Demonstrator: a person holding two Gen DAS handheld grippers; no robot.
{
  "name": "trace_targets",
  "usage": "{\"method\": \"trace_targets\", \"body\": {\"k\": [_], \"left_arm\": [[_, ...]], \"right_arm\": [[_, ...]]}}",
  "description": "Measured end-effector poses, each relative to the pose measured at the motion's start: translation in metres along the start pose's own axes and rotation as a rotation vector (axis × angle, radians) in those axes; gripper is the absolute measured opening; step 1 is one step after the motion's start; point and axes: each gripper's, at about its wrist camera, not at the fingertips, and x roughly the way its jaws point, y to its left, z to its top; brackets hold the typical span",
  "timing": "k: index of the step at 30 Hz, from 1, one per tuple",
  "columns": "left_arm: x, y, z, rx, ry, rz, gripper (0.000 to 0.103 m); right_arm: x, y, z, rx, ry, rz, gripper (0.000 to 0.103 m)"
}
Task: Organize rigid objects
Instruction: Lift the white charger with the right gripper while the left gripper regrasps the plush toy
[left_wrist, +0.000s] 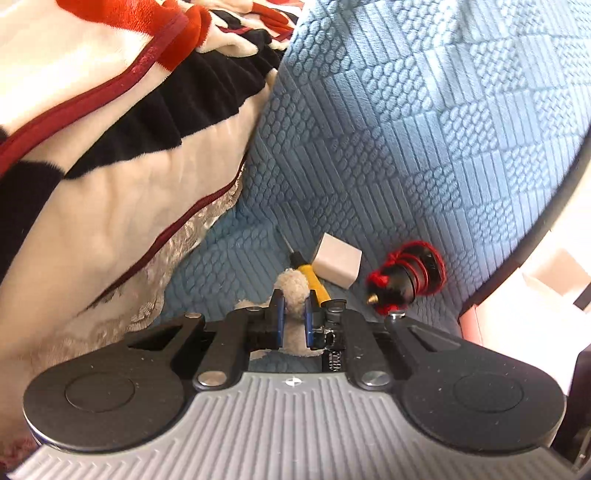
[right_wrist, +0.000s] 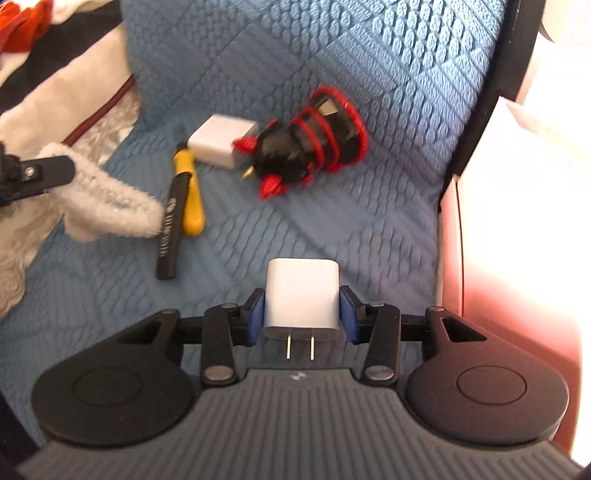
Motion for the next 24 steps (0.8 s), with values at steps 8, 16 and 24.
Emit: {"method": "trace_targets", "body": {"k": [8,16,24], "left_arm": [[-0.009,-0.006,-0.022,0.001,0.053,-0.033,0.013],[-0.027,-0.005,-0.044,-0.018,0.104,-0.07,0.013],[-0.041,-0.016,-0.069,0.015,0.17,-0.097,0.014]], "right_arm": [[-0.031,0.02,-0.022,-0.047,-0.023,-0.012,0.046],[-0.061,0.026,-0.048,-0.049,-0.04,-0.025,0.046],[-0.078,0.038,-0.071,-0.1,-0.06,-0.031,0.046]]}}
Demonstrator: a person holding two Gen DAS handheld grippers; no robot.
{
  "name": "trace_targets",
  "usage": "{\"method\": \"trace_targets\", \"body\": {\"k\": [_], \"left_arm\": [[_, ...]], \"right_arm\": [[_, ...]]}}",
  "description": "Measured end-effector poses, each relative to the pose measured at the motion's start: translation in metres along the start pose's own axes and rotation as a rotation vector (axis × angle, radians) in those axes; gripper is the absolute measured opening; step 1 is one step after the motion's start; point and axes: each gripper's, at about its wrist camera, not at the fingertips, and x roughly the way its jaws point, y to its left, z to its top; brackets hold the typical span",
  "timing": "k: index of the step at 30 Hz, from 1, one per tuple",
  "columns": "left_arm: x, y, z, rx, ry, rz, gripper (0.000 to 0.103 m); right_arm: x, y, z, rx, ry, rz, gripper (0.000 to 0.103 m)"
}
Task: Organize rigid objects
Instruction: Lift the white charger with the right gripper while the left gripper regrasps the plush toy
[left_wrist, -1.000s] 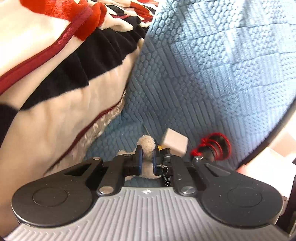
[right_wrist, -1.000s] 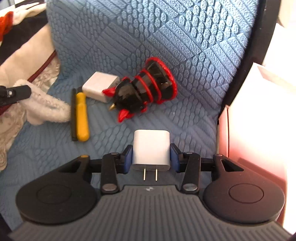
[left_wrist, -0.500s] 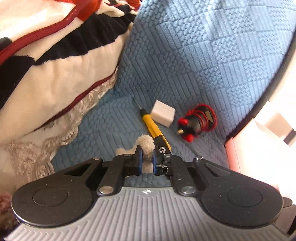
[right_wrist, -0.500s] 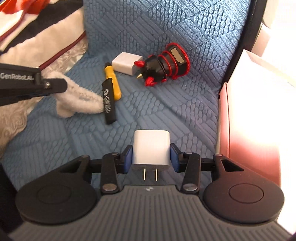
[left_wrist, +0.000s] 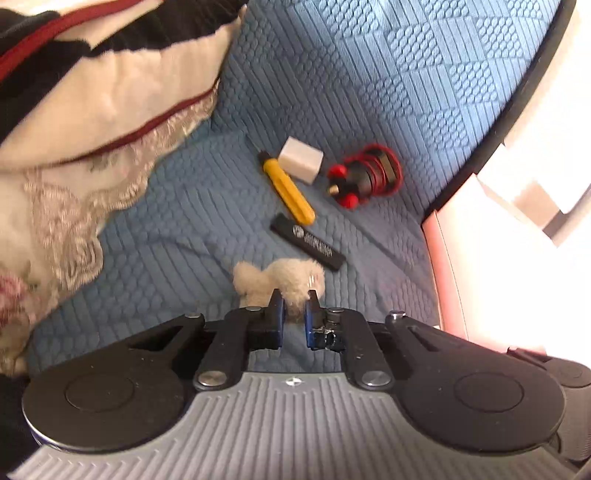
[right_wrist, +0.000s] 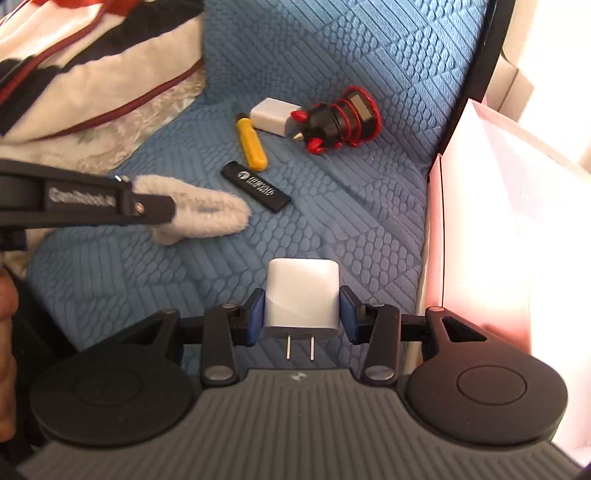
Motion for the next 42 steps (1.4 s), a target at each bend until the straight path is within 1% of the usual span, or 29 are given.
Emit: {"method": "trace_targets", "body": {"k": [2,5,8,9,10,11,12,13,16,18,24,25,28,33,38,42], "left_arm": [[0.002,0.001,-0.003,0.0,0.034,-0.021,0.014],[0.001,-0.003,-0.006,0.027,0.047,-0.014,0.016],[-0.001,-0.002,-0.009,0.019,0.067,-0.016,0.025],[-0.003,-0.001,-0.01,0.015,0.079,-0.018,0.031],[-0.005,0.001,-0.011,0.008,0.087,-0.019,0.042],[-0.008,0.003,-0.011,0.001,0.091,-0.023,0.047],[-0.011,0.005,-0.012,-0.005,0.091,-0.029,0.057],[-0.014,0.006,-0.012,-0.01,0.09,-0.035,0.063],[-0.021,0.008,-0.013,-0.015,0.079,-0.053,0.072],[-0.022,0.009,-0.014,-0.014,0.073,-0.05,0.074],[-0.013,0.006,-0.013,0.001,0.071,-0.011,0.074],[-0.011,0.005,-0.013,0.014,0.075,-0.013,0.074],[-0.009,0.0,-0.011,0.054,0.072,-0.027,0.074],[-0.004,-0.005,-0.013,0.104,0.067,0.014,0.074],[0.005,-0.005,-0.013,0.121,0.08,0.044,0.074],[0.011,-0.008,-0.012,0.141,0.097,0.049,0.074]], "right_arm": [[-0.003,-0.001,-0.004,0.007,-0.007,0.004,0.046],[0.0,-0.004,-0.01,0.031,0.007,0.012,0.046],[0.004,-0.002,-0.012,0.029,0.011,0.017,0.046],[0.006,-0.003,-0.013,0.031,0.014,0.018,0.046],[0.007,-0.003,-0.013,0.037,0.019,0.02,0.046],[0.009,-0.004,-0.014,0.046,0.025,0.022,0.046],[0.011,-0.006,-0.015,0.059,0.034,0.025,0.046],[0.013,-0.008,-0.016,0.072,0.045,0.027,0.046],[0.019,-0.014,-0.02,0.098,0.073,0.043,0.046],[0.021,-0.016,-0.022,0.114,0.082,0.049,0.047],[0.024,-0.02,-0.025,0.133,0.08,0.059,0.046],[0.024,-0.021,-0.025,0.135,0.077,0.063,0.047],[0.021,-0.025,-0.023,0.158,0.049,0.082,0.045],[0.014,-0.028,-0.02,0.151,0.021,0.065,0.045],[0.016,-0.027,-0.02,0.14,0.032,0.059,0.045],[0.016,-0.026,-0.021,0.137,0.032,0.052,0.045]]}}
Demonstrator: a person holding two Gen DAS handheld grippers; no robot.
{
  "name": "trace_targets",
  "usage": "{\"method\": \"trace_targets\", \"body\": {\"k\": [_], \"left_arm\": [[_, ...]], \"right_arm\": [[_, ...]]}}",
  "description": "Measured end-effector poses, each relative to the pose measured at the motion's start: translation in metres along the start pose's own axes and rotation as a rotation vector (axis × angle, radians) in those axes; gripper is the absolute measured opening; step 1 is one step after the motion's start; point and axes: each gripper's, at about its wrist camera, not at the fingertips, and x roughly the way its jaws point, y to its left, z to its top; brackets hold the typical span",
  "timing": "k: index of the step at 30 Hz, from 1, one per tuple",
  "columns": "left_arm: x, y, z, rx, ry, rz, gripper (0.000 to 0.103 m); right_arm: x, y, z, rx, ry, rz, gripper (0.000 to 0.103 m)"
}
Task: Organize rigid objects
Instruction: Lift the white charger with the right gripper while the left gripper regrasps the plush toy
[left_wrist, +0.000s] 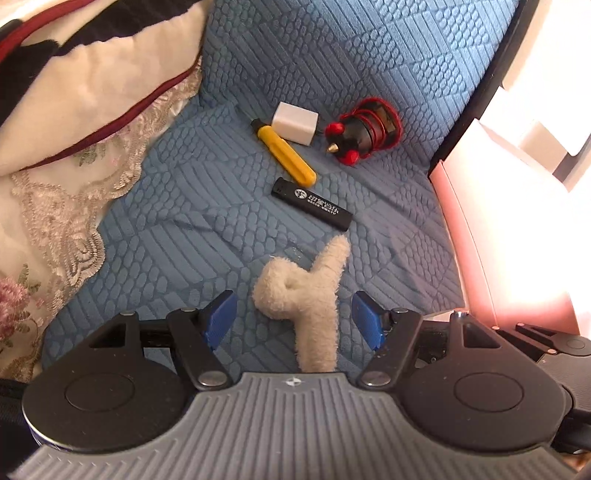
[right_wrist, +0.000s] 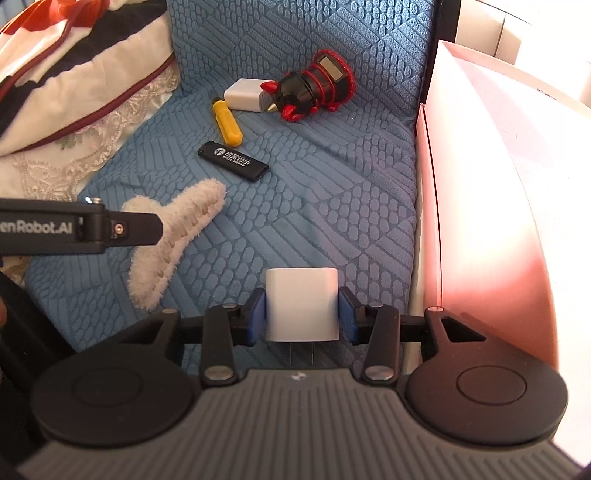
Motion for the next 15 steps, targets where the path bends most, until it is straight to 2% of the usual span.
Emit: {"method": "trace_targets", "body": {"k": [3,10,11,13,15], "left_arm": [[0.005,-0.004,0.0,0.023,0.004,0.007,0.074],[0.024,-0.013,0.002,0.068,-0.003,0.077,0.072],[0.028,-0.012,0.003,0.066,0.001,0.074,0.071],[0.035,-0.011,0.003,0.063,0.014,0.077,0.055],[0.034,-0.013,0.003,0.068,0.0,0.081,0.052]], "right_arm": [[-0.001,-0.001,-0.001,-0.006,-0.003,-0.002,0.045],[-0.004,0.0,-0.003,-0.031,-0.005,0.014,0.045],[-0.005,0.0,-0.003,-0.032,-0.005,0.015,0.045],[-0.006,0.0,-0.003,-0.028,-0.004,0.02,0.045],[-0.008,-0.001,-0.003,-0.009,0.0,0.035,0.045]]}}
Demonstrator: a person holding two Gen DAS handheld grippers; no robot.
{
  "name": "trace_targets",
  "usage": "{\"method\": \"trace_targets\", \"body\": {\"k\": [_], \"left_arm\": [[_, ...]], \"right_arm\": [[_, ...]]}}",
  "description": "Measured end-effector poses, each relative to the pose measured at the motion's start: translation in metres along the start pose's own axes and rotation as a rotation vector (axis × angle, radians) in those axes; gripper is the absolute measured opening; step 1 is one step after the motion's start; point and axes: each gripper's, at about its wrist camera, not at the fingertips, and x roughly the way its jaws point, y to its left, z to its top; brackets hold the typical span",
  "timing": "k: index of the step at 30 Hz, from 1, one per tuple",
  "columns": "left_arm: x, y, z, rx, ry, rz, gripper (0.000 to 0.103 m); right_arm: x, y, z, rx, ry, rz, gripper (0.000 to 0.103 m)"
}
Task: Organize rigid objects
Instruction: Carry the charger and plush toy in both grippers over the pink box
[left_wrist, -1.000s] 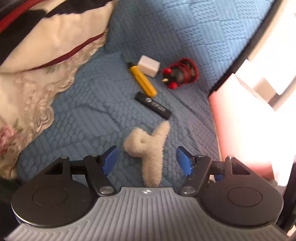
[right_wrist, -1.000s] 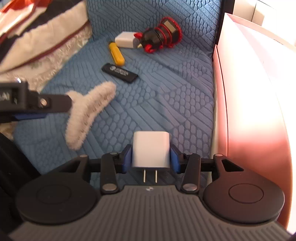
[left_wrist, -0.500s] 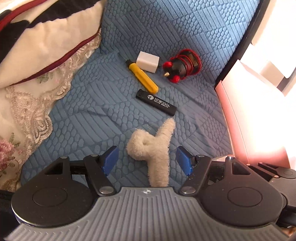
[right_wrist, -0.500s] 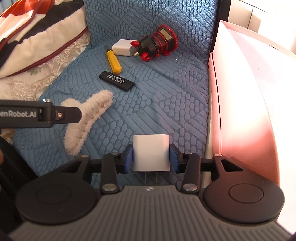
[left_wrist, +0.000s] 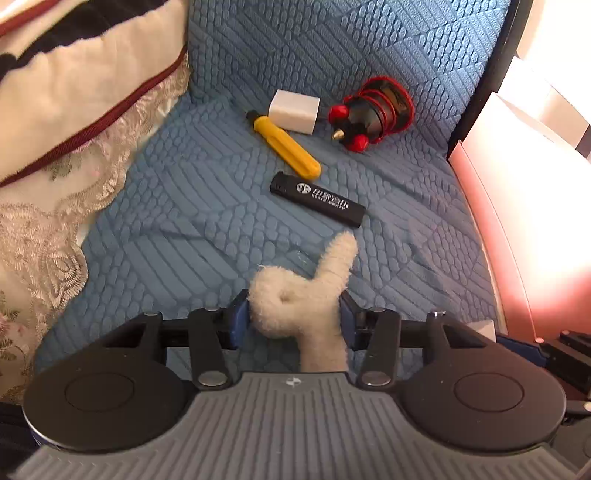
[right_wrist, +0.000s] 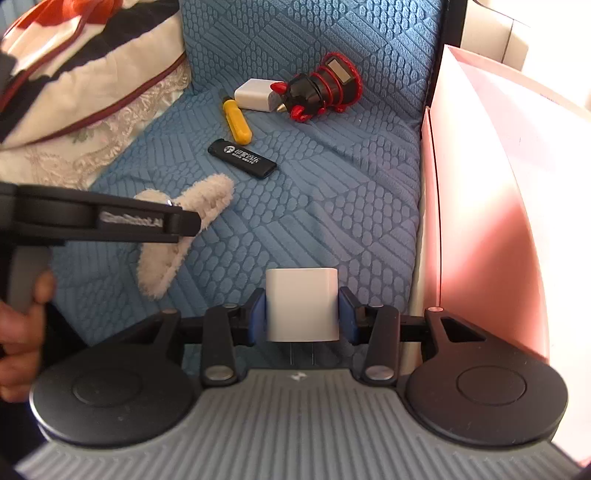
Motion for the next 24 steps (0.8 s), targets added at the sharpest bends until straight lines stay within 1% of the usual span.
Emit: {"method": "trace_targets", "body": {"k": [4,7,11,14,18,24], "left_arm": [[-0.009,-0.002,-0.003,-0.015,-0.014,-0.019,0.051],[-0.023,-0.003,-0.004,-0.027,-0.033,-0.029,0.051],[-0.049,0.003,-0.011,-0.106,-0.047,-0.065,0.05],[-0.066,0.004,-0.013,-0.139,-0.057,-0.073,0.05],[-0.091,0.001,-0.002,-0.15,-0.08,-0.107,0.05],[-0.128,-0.014,0.021,-0.147,-0.122,-0.118,0.05]], "right_arm": [[-0.005,-0.001,0.001,0.007,-0.001,0.016,0.045],[-0.01,-0.002,0.004,0.009,-0.005,0.018,0.045],[-0.024,-0.007,0.01,0.032,-0.019,0.027,0.045],[-0.038,-0.009,0.015,0.039,-0.034,0.034,0.045],[-0.064,-0.014,0.023,0.046,-0.073,0.043,0.045],[-0.102,-0.026,0.04,0.055,-0.121,0.047,0.045]]}}
